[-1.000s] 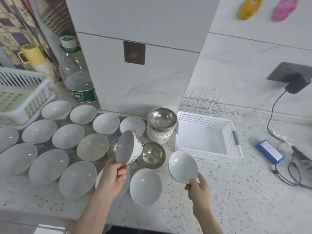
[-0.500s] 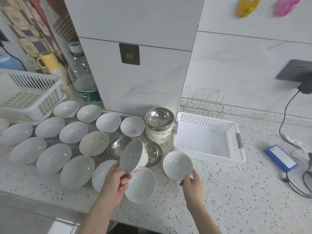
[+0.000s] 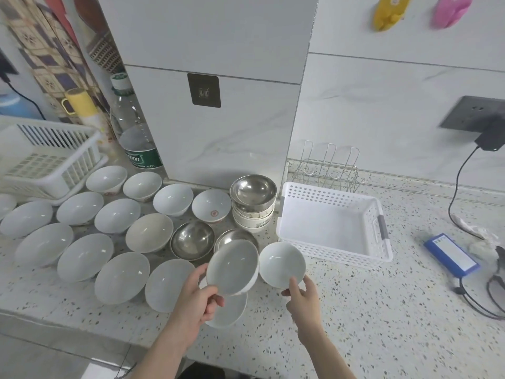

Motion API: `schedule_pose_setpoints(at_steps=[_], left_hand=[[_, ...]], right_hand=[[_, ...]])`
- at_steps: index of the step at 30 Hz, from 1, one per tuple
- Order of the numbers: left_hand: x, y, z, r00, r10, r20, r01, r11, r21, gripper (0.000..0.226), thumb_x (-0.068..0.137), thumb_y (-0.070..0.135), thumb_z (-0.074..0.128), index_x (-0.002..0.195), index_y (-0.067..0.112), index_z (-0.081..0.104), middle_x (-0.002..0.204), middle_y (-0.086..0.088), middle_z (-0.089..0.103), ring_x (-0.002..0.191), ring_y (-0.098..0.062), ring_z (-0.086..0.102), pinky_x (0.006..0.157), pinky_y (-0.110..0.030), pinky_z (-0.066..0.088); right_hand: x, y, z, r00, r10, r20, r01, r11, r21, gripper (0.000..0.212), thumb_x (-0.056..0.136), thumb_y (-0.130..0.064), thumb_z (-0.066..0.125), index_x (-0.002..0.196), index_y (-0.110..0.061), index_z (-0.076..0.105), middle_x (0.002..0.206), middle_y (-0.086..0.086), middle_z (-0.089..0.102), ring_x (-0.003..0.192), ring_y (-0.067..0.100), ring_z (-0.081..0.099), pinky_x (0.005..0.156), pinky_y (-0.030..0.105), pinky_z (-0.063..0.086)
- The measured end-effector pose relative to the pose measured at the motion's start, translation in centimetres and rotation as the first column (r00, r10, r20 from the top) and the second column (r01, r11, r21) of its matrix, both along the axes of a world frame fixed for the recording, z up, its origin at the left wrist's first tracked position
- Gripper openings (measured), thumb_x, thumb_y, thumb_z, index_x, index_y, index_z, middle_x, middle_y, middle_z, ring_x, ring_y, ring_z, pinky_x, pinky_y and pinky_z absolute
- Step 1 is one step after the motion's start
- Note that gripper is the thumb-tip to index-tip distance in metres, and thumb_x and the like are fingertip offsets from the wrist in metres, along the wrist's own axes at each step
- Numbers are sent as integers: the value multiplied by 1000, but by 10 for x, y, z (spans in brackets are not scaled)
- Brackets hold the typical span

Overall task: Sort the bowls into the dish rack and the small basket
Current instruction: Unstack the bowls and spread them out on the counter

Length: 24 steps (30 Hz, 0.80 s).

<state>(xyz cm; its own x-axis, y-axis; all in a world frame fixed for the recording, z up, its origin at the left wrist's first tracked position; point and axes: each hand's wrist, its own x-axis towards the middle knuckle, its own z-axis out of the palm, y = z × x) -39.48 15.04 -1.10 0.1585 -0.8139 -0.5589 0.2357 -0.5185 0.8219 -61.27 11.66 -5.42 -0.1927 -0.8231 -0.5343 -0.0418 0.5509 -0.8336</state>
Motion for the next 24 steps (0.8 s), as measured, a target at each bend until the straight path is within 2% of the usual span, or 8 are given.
schedule_pose_setpoints(at_steps=[3, 5, 7, 9, 12, 17, 20, 24], left_hand=[[-11, 3, 3, 993, -84, 84, 85, 996, -10, 57, 89, -9, 45, 129, 31, 49, 59, -18, 62, 40, -10, 35, 37, -20, 24], [-19, 4, 5, 979, -146, 144, 151, 988, -24, 57, 89, -8, 46, 127, 35, 49, 59, -17, 63, 41, -11, 38, 39, -21, 26], [-27, 6, 5, 954, -214, 210, 226, 974, -32, 58, 89, -5, 46, 126, 40, 48, 58, -14, 64, 43, -13, 42, 42, -22, 32], [-35, 7, 2, 921, -286, 264, 302, 953, -21, 57, 90, -1, 44, 127, 43, 45, 56, -8, 63, 47, -13, 49, 45, -22, 38], [-46, 10, -3, 873, -381, 306, 399, 917, 2, 57, 93, 2, 41, 134, 43, 39, 49, -1, 60, 54, -13, 58, 49, -21, 44], [-55, 17, -11, 843, -438, 314, 450, 892, 35, 58, 95, 5, 42, 139, 41, 33, 53, -1, 65, 51, -6, 59, 49, -19, 44], [-57, 22, -14, 814, -452, 365, 465, 883, 56, 56, 96, 8, 43, 141, 40, 34, 59, -1, 70, 49, -2, 58, 50, -17, 45], [-60, 29, -20, 782, -447, 435, 469, 881, 62, 59, 97, 12, 47, 146, 39, 31, 64, -2, 72, 50, -1, 60, 50, -17, 45]], right_hand=[[-6, 1, 0, 1000, 0, -17, 0, 1000, 30, 44, 100, -38, 46, 142, -24, 40, 89, 7, 69, 68, 12, 51, 58, 27, 40], [-13, 5, 0, 989, 4, -150, -6, 1000, -15, 39, 100, -40, 45, 135, -23, 48, 80, 4, 69, 69, 8, 58, 58, 26, 42], [-20, 12, 4, 956, 26, -292, -67, 989, -133, 30, 99, -38, 45, 122, -24, 58, 64, -3, 65, 53, 1, 56, 52, 24, 42], [-26, 19, 8, 958, 45, -284, -117, 963, -241, 23, 100, -32, 45, 107, -30, 66, 58, -4, 63, 50, 0, 54, 56, 27, 45], [-34, 28, 14, 977, 97, -189, -151, 944, -293, 30, 102, -24, 43, 93, -33, 71, 60, 1, 65, 53, 1, 52, 65, 27, 44], [-41, 38, 15, 943, 249, -222, -304, 915, -264, 9, 93, -27, 59, 95, -28, 68, 52, 0, 62, 50, 3, 56, 52, 17, 41], [-44, 41, 10, 908, 291, -301, -355, 916, -186, 24, 87, -11, 62, 98, -32, 63, 53, 4, 64, 53, 9, 61, 51, 15, 46], [-42, 43, 3, 890, 306, -337, -366, 921, -131, 31, 84, -9, 61, 98, -36, 57, 60, 4, 68, 59, 18, 63, 52, 21, 47]])
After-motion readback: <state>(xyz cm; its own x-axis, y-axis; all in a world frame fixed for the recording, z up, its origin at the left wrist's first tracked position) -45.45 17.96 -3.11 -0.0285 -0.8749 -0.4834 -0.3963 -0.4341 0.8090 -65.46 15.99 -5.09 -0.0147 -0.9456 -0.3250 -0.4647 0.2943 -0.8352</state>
